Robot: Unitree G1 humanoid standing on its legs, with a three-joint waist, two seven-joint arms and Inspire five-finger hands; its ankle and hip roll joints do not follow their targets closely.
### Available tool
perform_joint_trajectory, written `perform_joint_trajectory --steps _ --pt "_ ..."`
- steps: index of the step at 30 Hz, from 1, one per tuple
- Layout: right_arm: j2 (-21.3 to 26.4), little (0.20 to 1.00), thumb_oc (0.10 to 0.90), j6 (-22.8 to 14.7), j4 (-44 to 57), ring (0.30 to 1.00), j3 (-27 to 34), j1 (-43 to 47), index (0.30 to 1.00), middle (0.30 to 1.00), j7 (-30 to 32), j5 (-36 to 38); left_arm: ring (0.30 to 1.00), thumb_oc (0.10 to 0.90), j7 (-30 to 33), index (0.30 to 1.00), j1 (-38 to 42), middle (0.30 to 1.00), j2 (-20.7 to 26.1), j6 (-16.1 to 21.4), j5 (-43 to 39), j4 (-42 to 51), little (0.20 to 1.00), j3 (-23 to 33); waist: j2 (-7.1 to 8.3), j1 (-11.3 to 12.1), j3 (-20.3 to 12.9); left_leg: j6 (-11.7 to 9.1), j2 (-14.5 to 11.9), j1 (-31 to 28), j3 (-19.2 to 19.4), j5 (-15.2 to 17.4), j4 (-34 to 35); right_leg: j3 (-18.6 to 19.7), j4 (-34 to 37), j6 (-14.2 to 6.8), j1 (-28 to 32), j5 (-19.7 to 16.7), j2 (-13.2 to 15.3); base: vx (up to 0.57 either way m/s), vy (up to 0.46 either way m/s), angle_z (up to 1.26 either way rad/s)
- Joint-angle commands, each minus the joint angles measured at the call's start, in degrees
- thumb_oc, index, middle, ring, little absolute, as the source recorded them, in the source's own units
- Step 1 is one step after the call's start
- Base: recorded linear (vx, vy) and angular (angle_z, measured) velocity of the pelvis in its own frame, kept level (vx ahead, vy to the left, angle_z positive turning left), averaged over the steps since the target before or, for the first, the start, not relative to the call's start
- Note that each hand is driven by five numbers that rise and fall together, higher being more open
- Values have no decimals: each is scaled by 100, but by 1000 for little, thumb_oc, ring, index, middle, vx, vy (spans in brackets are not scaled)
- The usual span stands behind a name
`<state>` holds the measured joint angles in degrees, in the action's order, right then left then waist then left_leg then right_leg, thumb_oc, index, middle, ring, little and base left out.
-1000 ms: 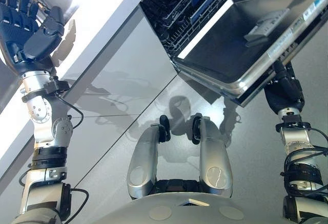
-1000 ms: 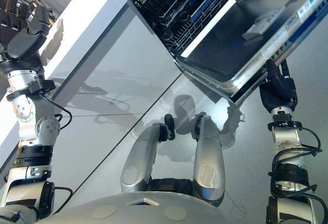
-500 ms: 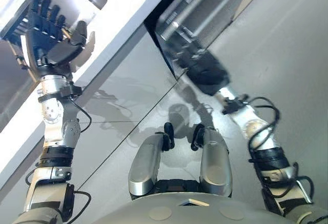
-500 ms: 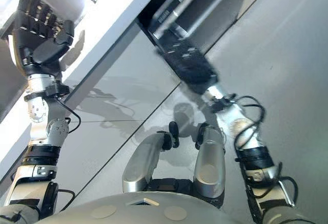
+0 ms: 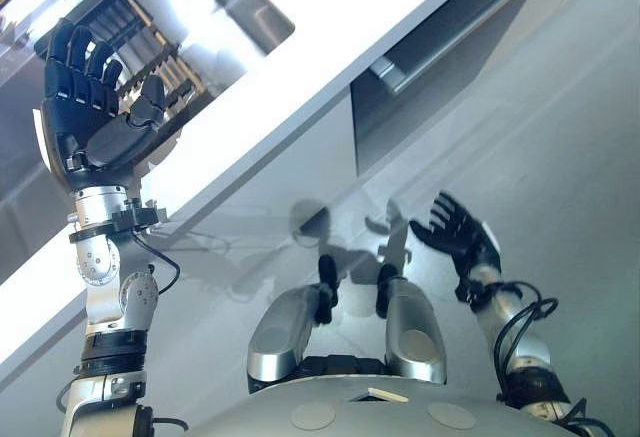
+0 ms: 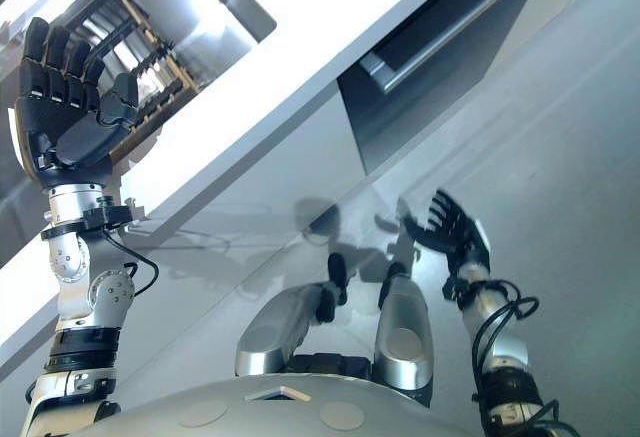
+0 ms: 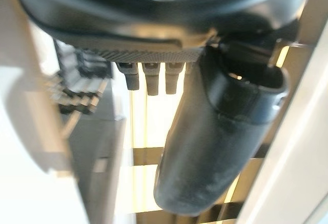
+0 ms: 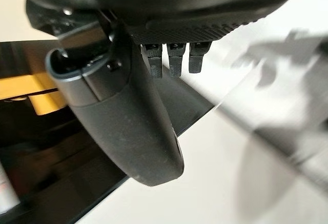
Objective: Pick up plates and place into dishwasher.
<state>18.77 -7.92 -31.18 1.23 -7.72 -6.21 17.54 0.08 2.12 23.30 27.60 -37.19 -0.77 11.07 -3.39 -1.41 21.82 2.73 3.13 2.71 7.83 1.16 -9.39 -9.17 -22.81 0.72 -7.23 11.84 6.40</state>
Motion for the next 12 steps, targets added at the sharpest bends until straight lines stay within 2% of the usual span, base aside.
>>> perform_joint_trajectory --steps 1,3,6,12 --pt "97 900 800 -708 -196 900 -269 25 900 900 212 -1351 900 800 -98 900 272 900 243 289 381 411 900 306 -38 -132 -832 -36 128 -200 -5 376 135 112 902 -429 233 -571 -79 -15 -39 -16" --pt "136 900 800 -632 -522 900 -334 1 900 900 205 -1506 900 800 -107 900 372 900 261 195 382 341 900 287 -9 -143 -906 -59 118 -317 3 354 305 96 1096 -452 382 -602 -127 -22 -35 -11" --pt "164 900 800 -488 -1737 900 -544 52 900 900 9 -2047 900 800 -53 900 632 900 299 -58 311 132 900 182 93 -113 -1069 -85 93 -553 18 355 558 48 1508 -488 675 -704 -225 -81 -52 -1" --pt "-26 900 800 -7 -2979 900 -677 190 900 900 77 -2036 900 800 132 900 812 900 287 -67 484 -29 900 8 210 0 -1255 -120 30 -774 81 373 762 -27 1960 -501 996 -848 -333 -79 -32 4"
